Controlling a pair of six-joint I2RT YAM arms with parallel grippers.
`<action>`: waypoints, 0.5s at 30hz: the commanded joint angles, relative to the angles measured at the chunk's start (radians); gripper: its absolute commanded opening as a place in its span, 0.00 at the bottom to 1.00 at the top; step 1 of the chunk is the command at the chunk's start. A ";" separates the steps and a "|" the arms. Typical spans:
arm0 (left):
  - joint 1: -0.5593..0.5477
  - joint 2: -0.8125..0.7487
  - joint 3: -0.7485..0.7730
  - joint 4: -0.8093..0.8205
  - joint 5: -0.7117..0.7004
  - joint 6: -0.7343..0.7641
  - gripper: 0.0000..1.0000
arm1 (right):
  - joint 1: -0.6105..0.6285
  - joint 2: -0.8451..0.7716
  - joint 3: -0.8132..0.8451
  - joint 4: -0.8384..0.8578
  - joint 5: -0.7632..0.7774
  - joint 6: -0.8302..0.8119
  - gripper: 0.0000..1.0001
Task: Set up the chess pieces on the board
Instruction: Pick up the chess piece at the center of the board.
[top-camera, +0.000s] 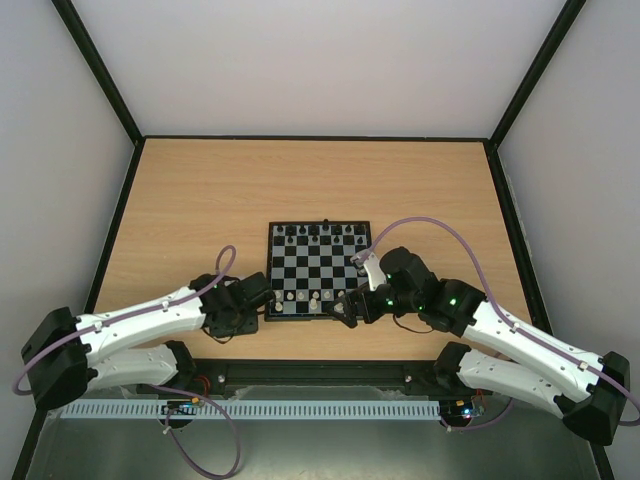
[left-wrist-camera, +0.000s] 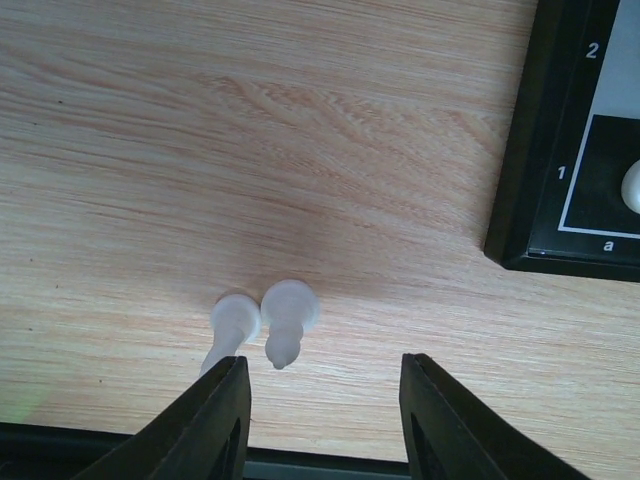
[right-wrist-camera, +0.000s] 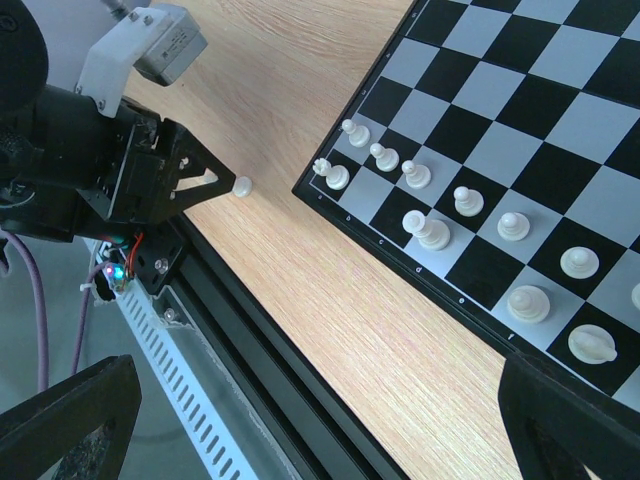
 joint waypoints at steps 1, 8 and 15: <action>-0.004 0.033 -0.016 0.025 0.010 0.017 0.43 | -0.001 0.000 -0.007 0.006 -0.013 -0.012 0.99; -0.004 0.092 -0.014 0.054 0.006 0.040 0.38 | 0.000 -0.004 -0.009 0.004 -0.010 -0.011 0.99; -0.004 0.101 -0.002 0.047 0.000 0.047 0.35 | -0.001 -0.004 -0.010 0.005 -0.011 -0.010 0.99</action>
